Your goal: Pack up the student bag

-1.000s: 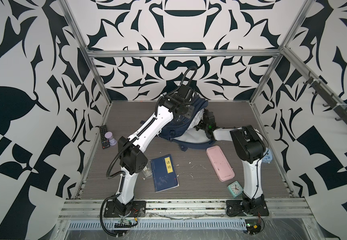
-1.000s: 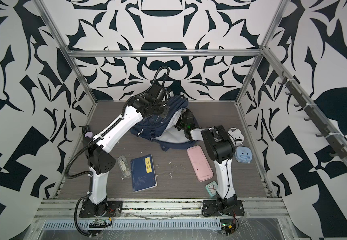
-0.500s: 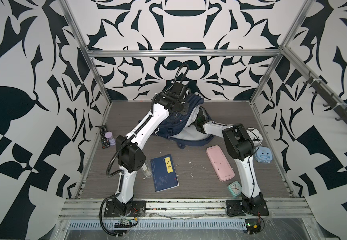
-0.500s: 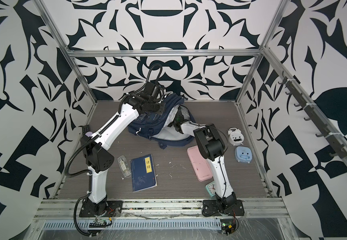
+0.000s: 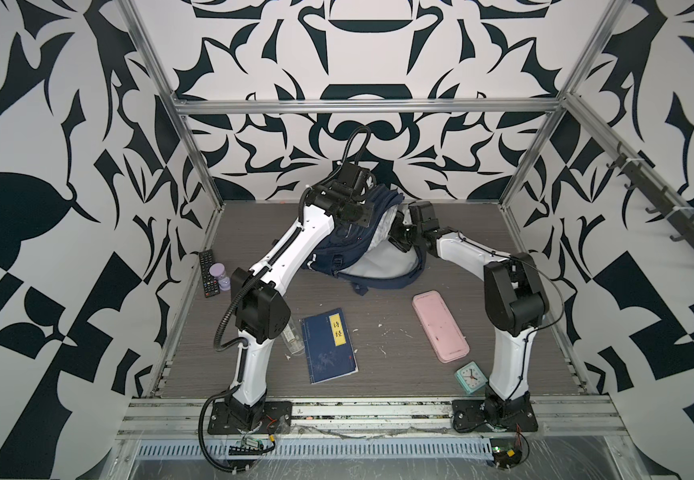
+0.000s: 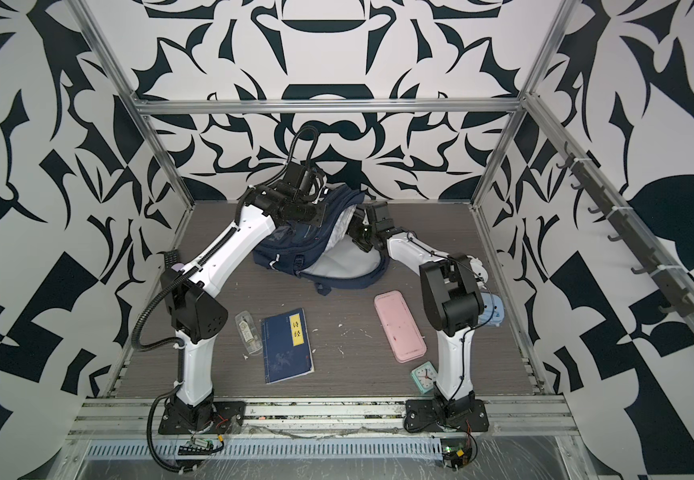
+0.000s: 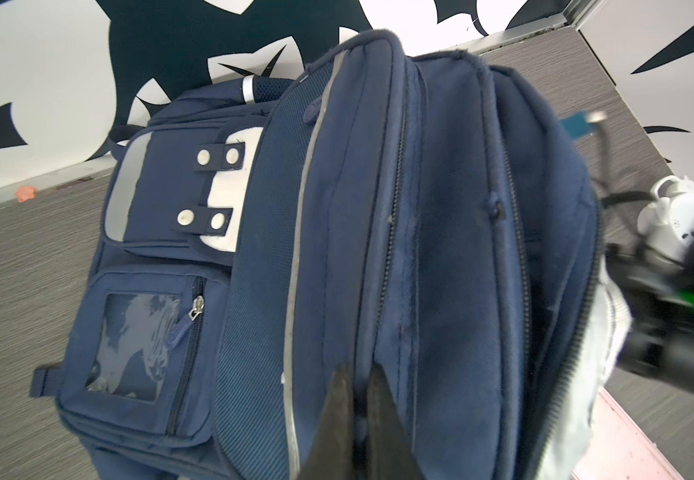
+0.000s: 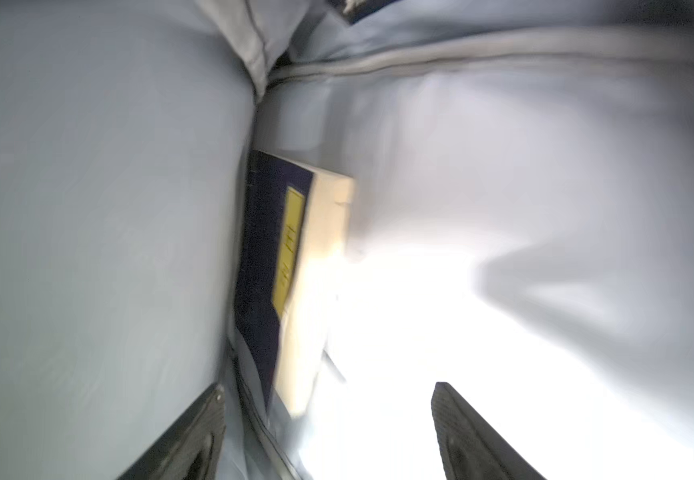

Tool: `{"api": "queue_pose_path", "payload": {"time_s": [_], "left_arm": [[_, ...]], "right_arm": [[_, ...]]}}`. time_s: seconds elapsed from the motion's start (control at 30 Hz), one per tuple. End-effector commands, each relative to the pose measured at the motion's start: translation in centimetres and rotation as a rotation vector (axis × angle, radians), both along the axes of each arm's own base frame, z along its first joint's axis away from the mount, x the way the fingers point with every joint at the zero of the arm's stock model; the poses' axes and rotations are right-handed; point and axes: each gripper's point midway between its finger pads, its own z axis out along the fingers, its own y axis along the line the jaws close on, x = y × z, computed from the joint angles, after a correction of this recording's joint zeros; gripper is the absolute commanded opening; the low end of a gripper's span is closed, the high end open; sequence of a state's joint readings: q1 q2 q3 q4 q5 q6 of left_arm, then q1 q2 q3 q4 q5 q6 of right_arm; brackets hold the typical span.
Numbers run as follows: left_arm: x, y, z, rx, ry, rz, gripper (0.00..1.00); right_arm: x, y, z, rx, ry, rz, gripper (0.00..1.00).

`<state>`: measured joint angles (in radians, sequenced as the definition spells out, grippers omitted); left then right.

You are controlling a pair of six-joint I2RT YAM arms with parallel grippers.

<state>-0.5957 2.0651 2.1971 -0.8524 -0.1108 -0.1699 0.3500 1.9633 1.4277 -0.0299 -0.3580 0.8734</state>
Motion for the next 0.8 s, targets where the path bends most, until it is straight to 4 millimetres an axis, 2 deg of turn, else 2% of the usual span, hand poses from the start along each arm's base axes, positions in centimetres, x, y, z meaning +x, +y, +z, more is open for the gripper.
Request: {"api": "queue_pose_path", "payload": {"time_s": [0.0,0.2,0.33,0.43,0.57,0.67,0.77], "left_arm": [[1.3,-0.1,0.2,-0.033,-0.014,0.033,0.00],[-0.3,-0.4,-3.0,0.000,0.057,0.024,0.00],[-1.4,-0.8,-5.5,0.017,0.120,-0.010,0.16],[-2.2,-0.8,-6.7,0.008,0.164,-0.015,0.25],[-3.4,-0.7,-6.5,-0.023,0.186,-0.020,0.37],[-4.8,0.2,-6.1,-0.041,0.191,-0.004,0.43],[-6.8,1.6,-6.1,-0.071,0.201,0.032,0.50]], "right_arm": [[-3.5,-0.9,0.1,-0.096,-0.005,0.073,0.76],[-9.1,-3.4,0.4,-0.177,-0.016,0.096,0.71],[-12.8,-4.7,0.9,-0.226,-0.022,0.123,0.69],[-14.8,-4.9,1.7,-0.240,-0.031,0.147,0.68],[-16.8,-3.6,2.7,-0.212,-0.043,0.209,0.68],[-18.2,-1.2,3.0,-0.191,-0.046,0.293,0.67],[-19.7,1.5,2.2,-0.185,-0.029,0.388,0.66]]}}
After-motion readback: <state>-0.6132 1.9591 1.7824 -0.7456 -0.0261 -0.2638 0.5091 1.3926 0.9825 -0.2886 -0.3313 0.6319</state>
